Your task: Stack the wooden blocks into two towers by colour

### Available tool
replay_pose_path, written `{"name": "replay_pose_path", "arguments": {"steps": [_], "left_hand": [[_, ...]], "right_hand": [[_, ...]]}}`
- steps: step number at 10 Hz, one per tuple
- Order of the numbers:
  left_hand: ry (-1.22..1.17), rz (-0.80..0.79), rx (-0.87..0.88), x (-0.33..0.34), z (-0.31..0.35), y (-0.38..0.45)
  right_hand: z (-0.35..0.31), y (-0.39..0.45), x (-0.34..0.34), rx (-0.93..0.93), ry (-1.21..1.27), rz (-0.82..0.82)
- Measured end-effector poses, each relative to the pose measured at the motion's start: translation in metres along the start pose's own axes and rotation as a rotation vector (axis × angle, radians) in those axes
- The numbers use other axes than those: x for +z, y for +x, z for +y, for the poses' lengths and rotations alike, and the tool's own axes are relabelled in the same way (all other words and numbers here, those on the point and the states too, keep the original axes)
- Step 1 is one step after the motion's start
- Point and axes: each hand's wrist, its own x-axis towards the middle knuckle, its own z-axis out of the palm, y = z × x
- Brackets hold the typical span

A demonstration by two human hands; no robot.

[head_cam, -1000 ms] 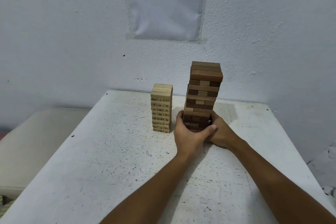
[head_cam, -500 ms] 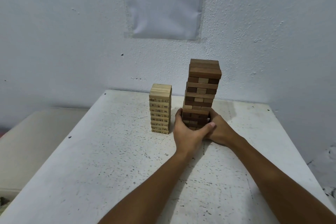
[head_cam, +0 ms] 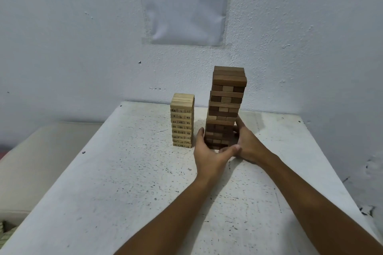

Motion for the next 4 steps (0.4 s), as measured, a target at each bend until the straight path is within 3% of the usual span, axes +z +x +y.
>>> {"name": "replay_pose_path", "arguments": {"steps": [4], "left_hand": [[0.064, -0.047, -0.029, -0.027, 0.016, -0.042]], "right_hand": [[-0.011, -0.046, 0.015, 0.125, -0.025, 0.176]]}}
